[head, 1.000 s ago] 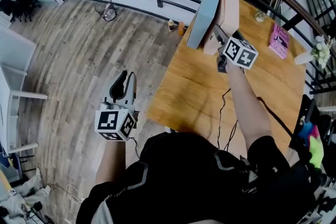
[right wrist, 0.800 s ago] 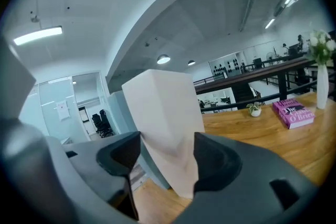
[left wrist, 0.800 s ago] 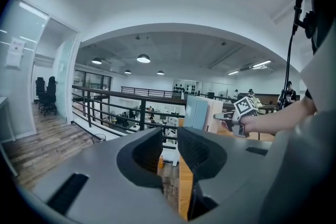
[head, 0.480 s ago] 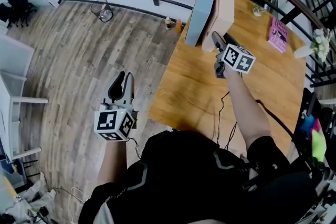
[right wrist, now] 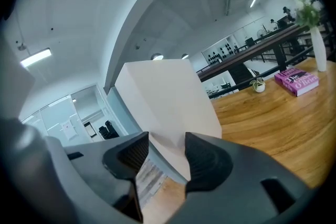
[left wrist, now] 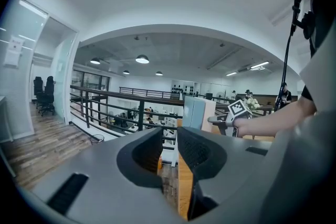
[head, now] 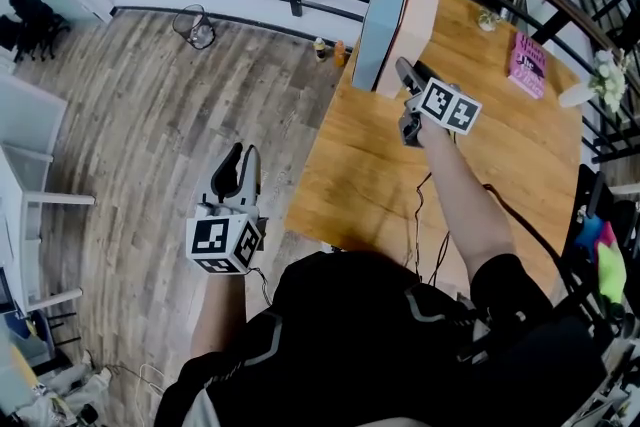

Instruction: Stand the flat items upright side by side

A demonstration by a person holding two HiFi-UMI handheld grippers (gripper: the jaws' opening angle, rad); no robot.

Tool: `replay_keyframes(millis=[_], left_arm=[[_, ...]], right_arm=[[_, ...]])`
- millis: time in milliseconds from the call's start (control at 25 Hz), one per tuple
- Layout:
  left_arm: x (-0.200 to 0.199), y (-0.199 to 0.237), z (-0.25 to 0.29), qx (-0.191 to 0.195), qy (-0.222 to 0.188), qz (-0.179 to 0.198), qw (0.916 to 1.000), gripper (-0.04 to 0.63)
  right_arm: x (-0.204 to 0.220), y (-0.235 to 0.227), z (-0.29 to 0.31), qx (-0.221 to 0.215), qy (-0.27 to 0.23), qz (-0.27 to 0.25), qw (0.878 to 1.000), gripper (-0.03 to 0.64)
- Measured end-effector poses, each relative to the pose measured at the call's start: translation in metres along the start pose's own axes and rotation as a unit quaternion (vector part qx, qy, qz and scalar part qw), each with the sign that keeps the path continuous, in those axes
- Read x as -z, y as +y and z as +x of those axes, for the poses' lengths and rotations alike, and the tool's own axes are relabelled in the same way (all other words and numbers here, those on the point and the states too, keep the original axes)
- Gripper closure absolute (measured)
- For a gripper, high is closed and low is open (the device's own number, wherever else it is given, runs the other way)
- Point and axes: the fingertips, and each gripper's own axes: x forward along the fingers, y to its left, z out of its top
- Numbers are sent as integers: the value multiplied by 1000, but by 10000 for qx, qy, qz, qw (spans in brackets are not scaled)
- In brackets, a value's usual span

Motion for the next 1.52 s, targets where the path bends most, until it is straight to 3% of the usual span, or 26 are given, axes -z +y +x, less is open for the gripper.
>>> replay_keyframes(millis=[280, 520, 680, 840, 1080, 1280, 1520], left_arm=[[-17, -9, 9, 293, -199, -128, 9993, 489], [-48, -53, 32, 1148, -563, -292, 9914, 542], [-65, -85, 52, 1688, -558, -509, 9828, 557], [-79, -129, 69, 2056, -528, -330, 9767, 565], [-98, -202, 77, 2436, -629, 9, 9678, 566], [-107, -260, 69, 2429, -694, 415, 9667, 566], [-111, -307, 56, 2504, -765, 221, 9649, 566]], right_arm=[[-13, 9, -29, -69, -4, -459, 9989, 371], [-46, 31, -106, -317, -250, -1153, 9925, 381], [-68, 37, -166, -242, -404, -1577, 9864, 411], [-89, 30, -232, -55, -616, -1835, 9811, 437], [-114, 9, -322, 314, -949, -2052, 9736, 484], [-130, -10, -381, 455, -1078, -2109, 9705, 607], [-143, -39, -419, 657, -1115, -2276, 9651, 607]])
